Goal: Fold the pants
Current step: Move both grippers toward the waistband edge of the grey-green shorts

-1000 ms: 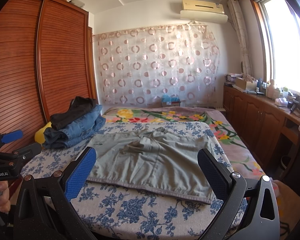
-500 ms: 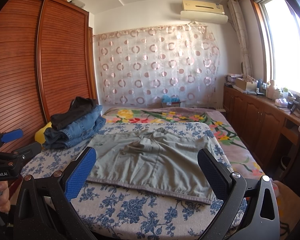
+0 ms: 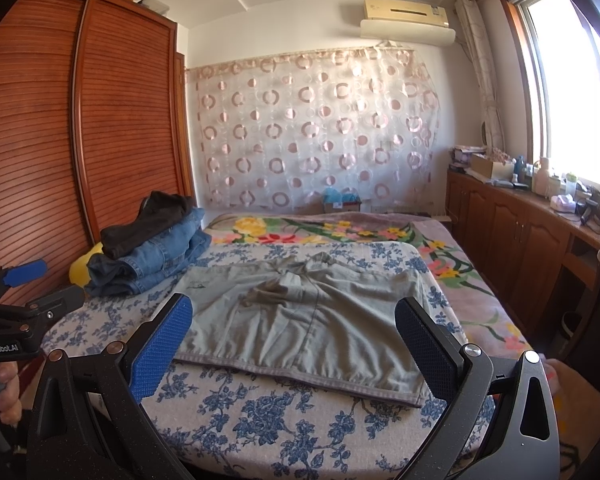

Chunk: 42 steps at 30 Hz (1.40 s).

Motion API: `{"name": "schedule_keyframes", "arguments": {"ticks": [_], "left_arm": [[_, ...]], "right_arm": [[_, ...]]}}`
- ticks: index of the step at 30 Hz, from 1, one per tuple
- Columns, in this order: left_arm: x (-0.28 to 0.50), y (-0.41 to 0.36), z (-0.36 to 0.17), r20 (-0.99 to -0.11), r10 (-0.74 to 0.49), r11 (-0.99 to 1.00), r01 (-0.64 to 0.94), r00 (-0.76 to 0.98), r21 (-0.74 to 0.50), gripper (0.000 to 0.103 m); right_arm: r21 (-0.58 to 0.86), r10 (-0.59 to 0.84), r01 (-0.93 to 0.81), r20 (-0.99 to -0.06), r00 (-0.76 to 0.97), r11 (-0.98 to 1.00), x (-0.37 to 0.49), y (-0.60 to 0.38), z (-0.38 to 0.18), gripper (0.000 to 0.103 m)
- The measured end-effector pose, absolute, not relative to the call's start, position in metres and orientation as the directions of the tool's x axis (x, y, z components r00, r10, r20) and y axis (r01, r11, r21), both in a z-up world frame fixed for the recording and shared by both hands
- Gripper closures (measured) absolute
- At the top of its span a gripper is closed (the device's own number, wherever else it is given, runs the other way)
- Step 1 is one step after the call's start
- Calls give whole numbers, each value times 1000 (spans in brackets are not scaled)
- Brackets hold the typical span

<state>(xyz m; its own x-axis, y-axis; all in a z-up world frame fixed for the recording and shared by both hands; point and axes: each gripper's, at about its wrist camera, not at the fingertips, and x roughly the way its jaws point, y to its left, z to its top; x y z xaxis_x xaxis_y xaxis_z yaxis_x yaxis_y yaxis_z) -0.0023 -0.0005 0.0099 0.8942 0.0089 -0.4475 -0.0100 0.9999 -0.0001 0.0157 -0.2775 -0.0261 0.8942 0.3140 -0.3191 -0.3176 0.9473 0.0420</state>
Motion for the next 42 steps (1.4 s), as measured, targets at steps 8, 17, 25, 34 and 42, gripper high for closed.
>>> {"name": "schedule_keyframes", "arguments": {"ticks": [8, 17, 25, 34, 42], "left_arm": [[16, 13, -12, -488, -21, 1000, 25, 872, 0, 0], [37, 24, -45, -563, -29, 999, 49, 826, 20, 0], [46, 26, -77, -631, -33, 997, 70, 775, 35, 0], [51, 34, -97, -675, -26, 997, 69, 737, 37, 3], [61, 43, -107, -699, -44, 996, 85, 713, 23, 18]], "right_arm": [[15, 286, -300, -352, 891, 954, 18, -282, -35, 0], [33, 289, -302, -400, 870, 953, 33, -304, -53, 7], [41, 272, -283, -438, 857, 958, 44, -323, -61, 12], [43, 256, -270, -488, 835, 962, 51, -339, -75, 18], [15, 229, -263, -544, 807, 965, 58, -353, -94, 34]]}}
